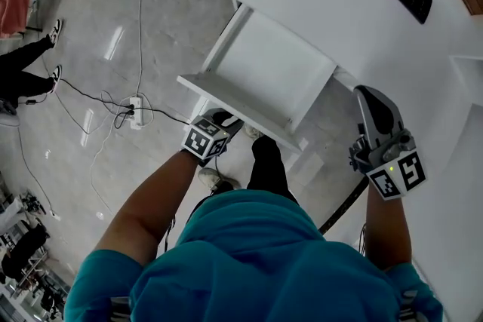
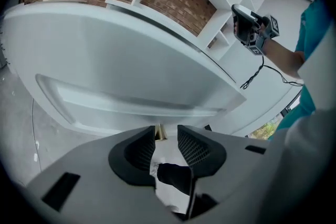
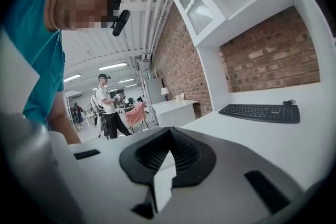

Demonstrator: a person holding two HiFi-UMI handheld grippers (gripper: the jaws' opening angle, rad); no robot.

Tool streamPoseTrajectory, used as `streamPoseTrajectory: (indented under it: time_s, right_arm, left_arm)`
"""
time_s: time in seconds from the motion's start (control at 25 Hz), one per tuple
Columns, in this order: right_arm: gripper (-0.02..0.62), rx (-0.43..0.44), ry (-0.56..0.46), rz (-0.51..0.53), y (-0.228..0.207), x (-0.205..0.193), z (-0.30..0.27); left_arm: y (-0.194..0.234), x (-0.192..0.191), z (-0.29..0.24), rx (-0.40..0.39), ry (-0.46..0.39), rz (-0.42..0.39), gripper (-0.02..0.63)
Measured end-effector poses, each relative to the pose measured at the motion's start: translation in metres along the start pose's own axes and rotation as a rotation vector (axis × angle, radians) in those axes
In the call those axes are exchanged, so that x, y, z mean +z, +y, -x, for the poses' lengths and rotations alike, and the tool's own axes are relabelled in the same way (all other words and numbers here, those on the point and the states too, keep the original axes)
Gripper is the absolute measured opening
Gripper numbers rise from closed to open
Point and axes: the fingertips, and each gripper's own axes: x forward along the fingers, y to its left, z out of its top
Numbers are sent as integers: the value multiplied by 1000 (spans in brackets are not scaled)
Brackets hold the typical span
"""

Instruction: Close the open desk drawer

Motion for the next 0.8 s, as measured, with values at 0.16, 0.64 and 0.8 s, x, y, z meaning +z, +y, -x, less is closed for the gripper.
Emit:
streamPoseTrajectory:
  time_s: [0.16,0.64,0.8]
  right_arm:
    - [21,-46,18,-13,-12,-13,17]
    - [21,-101,29,-40,-38,-30,36]
    - [21,-111,25,-42,-44,-30,36]
  left_arm:
    - [6,-3,-14,31,51,-15,123]
    - [15,23,-33,26,47,4,87]
    - [18,38,-39,22,40,5,87]
